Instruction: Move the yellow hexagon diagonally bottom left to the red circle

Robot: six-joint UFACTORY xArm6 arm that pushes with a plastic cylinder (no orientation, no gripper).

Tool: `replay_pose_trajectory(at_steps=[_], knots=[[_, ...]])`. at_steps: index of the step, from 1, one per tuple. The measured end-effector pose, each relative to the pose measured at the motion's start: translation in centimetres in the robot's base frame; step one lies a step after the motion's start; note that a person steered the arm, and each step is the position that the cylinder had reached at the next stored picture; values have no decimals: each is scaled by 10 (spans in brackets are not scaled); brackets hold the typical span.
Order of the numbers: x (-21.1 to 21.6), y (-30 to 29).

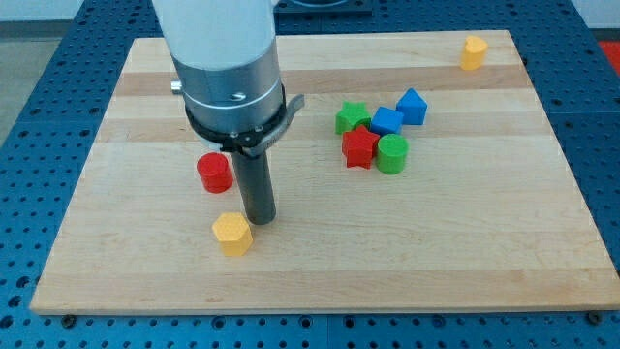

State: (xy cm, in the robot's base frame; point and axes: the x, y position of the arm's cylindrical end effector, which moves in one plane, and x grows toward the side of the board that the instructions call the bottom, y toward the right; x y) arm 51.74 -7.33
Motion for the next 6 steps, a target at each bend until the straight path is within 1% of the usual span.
replay_pose_trajectory(at_steps=[2, 5, 6], knots=[[-2, 0], [20, 7], [36, 7]])
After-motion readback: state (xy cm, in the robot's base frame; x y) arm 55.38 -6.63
